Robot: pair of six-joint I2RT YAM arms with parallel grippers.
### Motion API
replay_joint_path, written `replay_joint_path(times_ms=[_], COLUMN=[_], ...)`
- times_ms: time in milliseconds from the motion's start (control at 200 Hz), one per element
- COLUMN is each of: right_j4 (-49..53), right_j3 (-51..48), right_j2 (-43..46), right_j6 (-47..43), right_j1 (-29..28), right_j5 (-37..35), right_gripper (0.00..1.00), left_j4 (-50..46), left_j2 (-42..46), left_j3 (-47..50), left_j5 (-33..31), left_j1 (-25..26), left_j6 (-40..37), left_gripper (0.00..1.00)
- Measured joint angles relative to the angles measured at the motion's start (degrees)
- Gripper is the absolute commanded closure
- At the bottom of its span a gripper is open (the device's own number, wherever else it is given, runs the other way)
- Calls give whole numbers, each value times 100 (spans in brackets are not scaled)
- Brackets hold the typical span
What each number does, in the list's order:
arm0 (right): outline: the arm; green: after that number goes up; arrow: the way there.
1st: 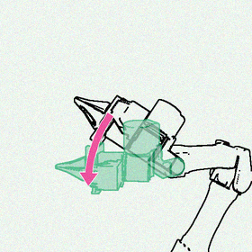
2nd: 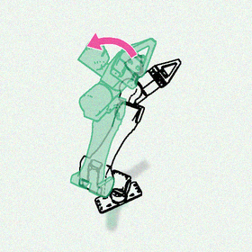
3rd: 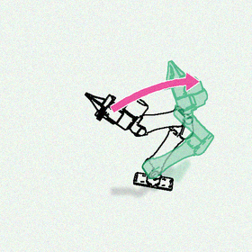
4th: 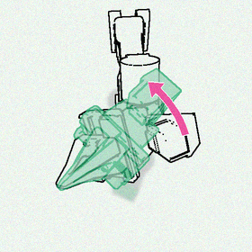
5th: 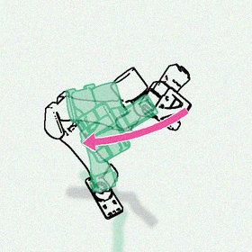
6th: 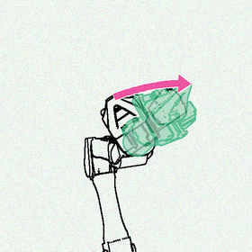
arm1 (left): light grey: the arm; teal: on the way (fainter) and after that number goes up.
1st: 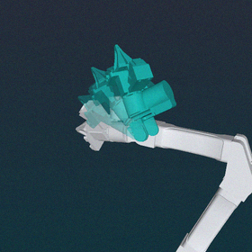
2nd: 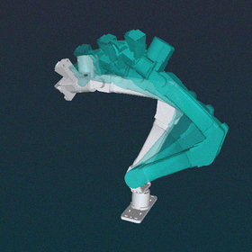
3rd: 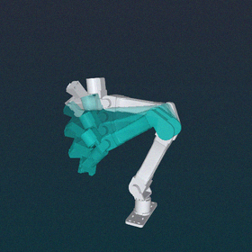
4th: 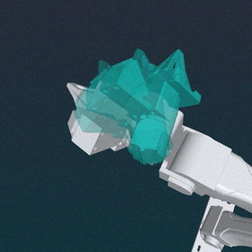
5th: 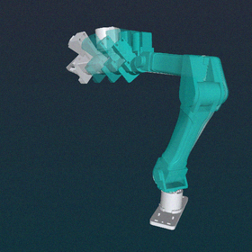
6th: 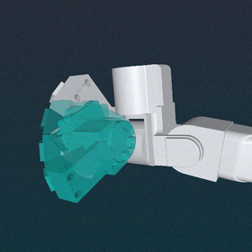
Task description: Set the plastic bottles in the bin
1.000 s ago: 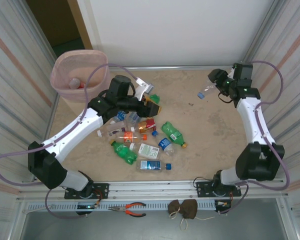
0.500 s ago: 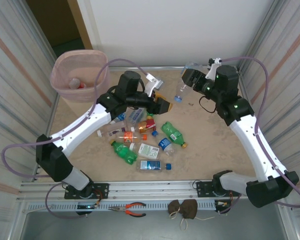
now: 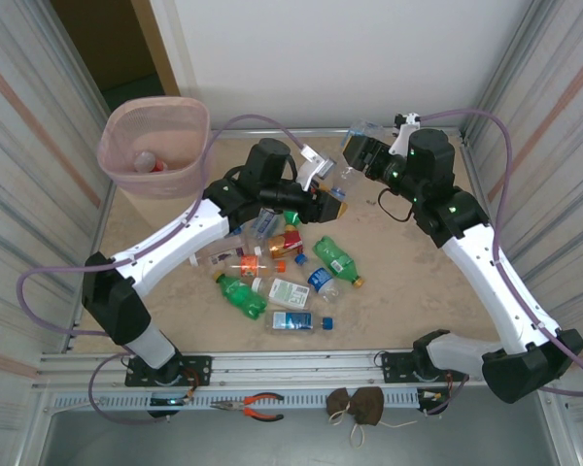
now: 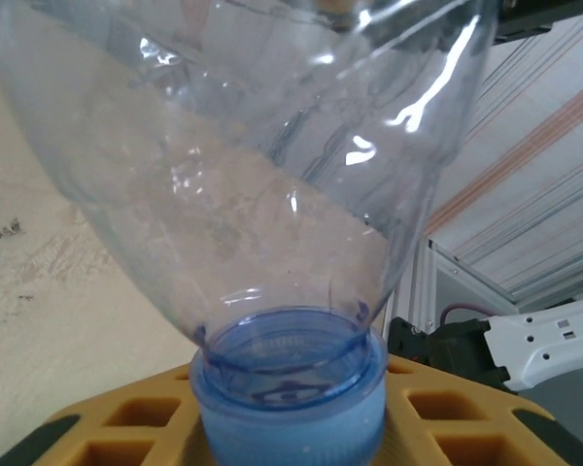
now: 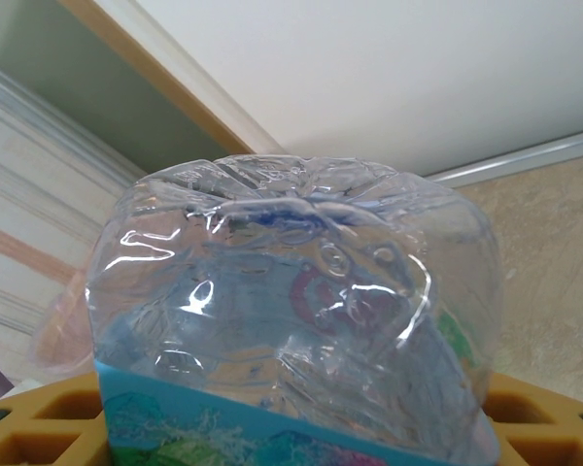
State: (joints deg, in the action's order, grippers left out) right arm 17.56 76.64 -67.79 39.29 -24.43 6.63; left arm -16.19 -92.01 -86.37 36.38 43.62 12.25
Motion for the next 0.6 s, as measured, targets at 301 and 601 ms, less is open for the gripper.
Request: replay_joint_path(times_ms=[301,601], right_j4=[2,0], right_j3=[48,118], right_j2=[0,2], right_j6=[-85,-92], right_j1=[-81,-155], right_j5=[-125,-195], right_gripper=[43,45], left_j4=[-4,-15], left_j2=[31,125], left_j3=[0,0], left_j5=[-39,-92], left_j1=[0,-4], left_j6=[-39,-46], left_gripper=[77,53])
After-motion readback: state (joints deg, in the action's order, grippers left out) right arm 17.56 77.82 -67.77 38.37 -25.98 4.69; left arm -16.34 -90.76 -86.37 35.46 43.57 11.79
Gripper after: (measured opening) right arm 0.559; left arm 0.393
